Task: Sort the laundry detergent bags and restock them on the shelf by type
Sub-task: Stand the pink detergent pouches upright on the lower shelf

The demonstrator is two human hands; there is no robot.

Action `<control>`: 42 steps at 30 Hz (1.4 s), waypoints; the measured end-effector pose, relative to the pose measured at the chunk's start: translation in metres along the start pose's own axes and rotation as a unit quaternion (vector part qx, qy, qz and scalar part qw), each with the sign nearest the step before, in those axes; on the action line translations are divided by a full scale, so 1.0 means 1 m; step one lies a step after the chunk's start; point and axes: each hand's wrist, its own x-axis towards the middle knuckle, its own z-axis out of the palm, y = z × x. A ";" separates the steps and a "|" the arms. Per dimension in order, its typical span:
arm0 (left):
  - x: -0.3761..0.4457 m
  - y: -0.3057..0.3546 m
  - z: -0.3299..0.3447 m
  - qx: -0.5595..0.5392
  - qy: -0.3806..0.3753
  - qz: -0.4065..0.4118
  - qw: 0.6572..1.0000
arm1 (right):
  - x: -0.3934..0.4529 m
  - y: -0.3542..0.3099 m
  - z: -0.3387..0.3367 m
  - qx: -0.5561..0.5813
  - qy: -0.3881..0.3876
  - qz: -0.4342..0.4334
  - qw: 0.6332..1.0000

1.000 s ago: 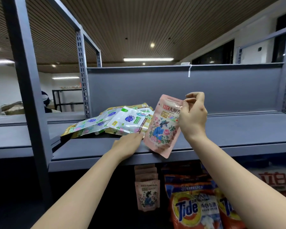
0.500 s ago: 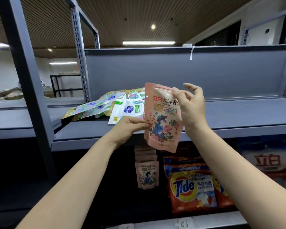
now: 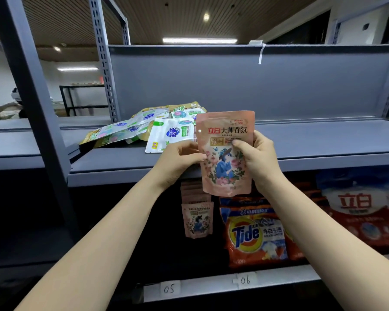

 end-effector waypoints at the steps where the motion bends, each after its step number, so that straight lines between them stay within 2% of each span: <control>1: -0.003 -0.001 0.001 -0.006 0.016 0.005 1.000 | -0.003 0.003 0.000 -0.005 -0.001 0.002 1.000; 3: -0.007 -0.008 -0.001 0.057 0.085 0.017 0.995 | -0.009 0.009 -0.001 -0.015 0.001 0.009 1.000; 4: -0.010 -0.013 -0.004 0.137 0.123 0.018 0.983 | -0.012 0.013 -0.002 -0.020 0.001 0.013 1.000; 6: -0.016 -0.023 -0.010 0.320 0.176 0.022 0.931 | -0.020 0.023 -0.004 -0.036 -0.005 0.020 0.999; 7: -0.019 -0.026 -0.012 0.378 0.190 0.028 0.906 | -0.024 0.030 -0.006 -0.046 -0.010 0.026 0.999; 12: -0.029 -0.045 -0.013 0.486 0.197 0.078 0.848 | -0.048 0.087 -0.012 -0.127 -0.069 0.104 0.984; 17: -0.034 -0.061 -0.009 0.535 0.179 0.125 0.816 | -0.066 0.143 -0.005 -0.223 -0.192 0.262 0.919; 19: -0.033 -0.069 -0.011 0.558 0.175 0.146 0.798 | -0.071 0.159 0.003 -0.213 -0.186 0.302 0.910; 23: -0.032 -0.080 -0.014 0.599 0.184 0.188 0.756 | -0.074 0.191 0.016 -0.173 -0.119 0.372 0.904; 28: -0.028 -0.089 -0.013 0.616 0.217 0.215 0.726 | -0.061 0.225 0.029 -0.188 -0.093 0.363 0.908; 37: -0.021 -0.099 -0.010 0.601 0.287 0.263 0.698 | -0.033 0.284 0.034 -0.119 -0.088 0.353 0.924; 42: -0.018 -0.102 -0.007 0.591 0.311 0.276 0.691 | -0.038 0.302 0.038 -0.158 -0.090 0.319 0.930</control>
